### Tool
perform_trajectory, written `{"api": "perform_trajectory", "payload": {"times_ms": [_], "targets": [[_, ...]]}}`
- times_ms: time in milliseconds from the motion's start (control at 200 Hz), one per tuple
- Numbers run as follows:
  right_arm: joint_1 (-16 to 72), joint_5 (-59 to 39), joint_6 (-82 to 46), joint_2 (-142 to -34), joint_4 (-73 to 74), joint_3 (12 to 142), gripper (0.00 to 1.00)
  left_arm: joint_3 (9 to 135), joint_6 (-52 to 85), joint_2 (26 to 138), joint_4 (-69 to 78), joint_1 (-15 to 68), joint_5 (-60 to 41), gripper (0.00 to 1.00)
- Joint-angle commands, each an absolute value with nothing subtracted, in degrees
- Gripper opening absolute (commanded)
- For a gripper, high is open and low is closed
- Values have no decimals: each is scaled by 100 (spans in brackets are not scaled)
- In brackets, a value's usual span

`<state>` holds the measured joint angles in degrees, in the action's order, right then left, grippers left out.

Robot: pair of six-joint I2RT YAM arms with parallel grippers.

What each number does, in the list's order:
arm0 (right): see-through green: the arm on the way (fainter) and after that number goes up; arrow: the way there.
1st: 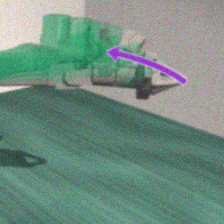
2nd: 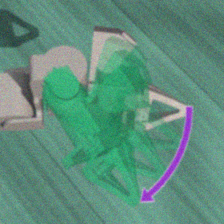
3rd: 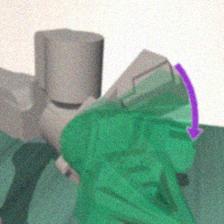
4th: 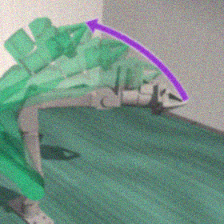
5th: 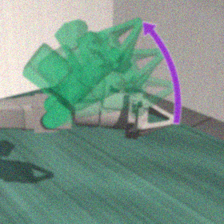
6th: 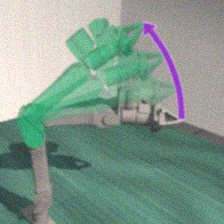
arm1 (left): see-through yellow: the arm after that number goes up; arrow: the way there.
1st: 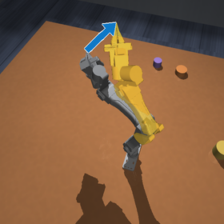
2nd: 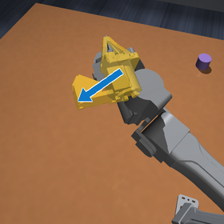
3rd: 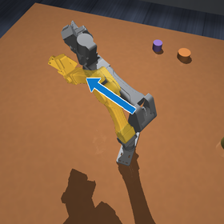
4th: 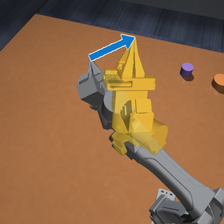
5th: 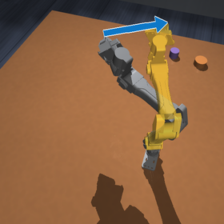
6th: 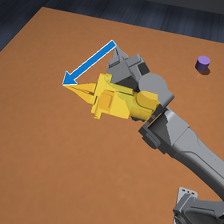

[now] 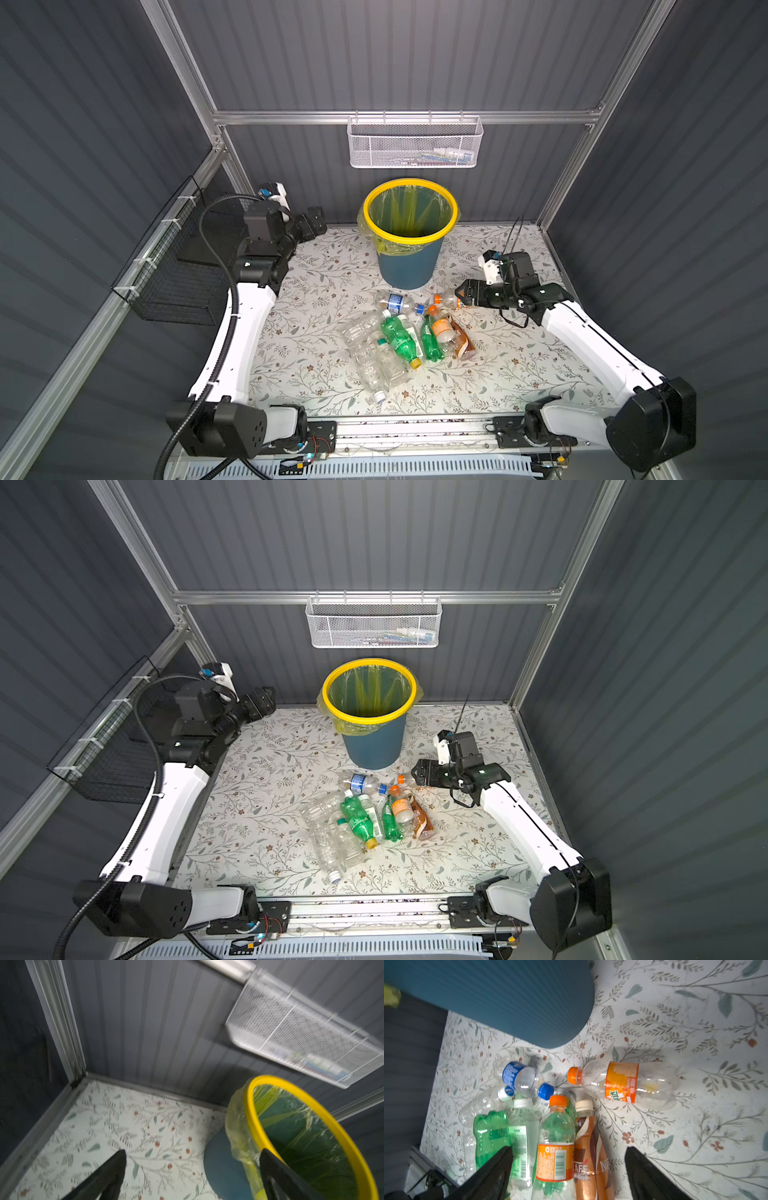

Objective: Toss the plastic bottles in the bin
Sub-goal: 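Withdraw the left gripper while the right gripper grasps the orange-capped bottle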

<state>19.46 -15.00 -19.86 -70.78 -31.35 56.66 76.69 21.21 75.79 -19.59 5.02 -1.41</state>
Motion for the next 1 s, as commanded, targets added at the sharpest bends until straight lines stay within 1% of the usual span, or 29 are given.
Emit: {"api": "perform_trajectory", "payload": {"times_ms": [0,340,655,785,906,996], "targets": [[2275,-1271,-1715,-7152,-3614,5741,87,7088,2428,7646,-2135,382,-488,100],[3224,-742,-2245,-7411,-3565,5452,87,6216,2725,7580,-2178,356,-927,99],[3514,-510,-2372,-7616,-3541,5364,87,5353,3063,7348,-2105,360,-1382,99],[3555,-402,-2442,-7877,-3363,5369,85,5248,3186,7357,-1973,360,-1383,98],[3716,-230,-2487,-8099,-3247,5416,84,5228,3276,7179,-1933,360,-984,98],[3843,-4,-2513,-8253,-3257,5460,83,5069,3382,7003,-1716,360,-901,98]]}}
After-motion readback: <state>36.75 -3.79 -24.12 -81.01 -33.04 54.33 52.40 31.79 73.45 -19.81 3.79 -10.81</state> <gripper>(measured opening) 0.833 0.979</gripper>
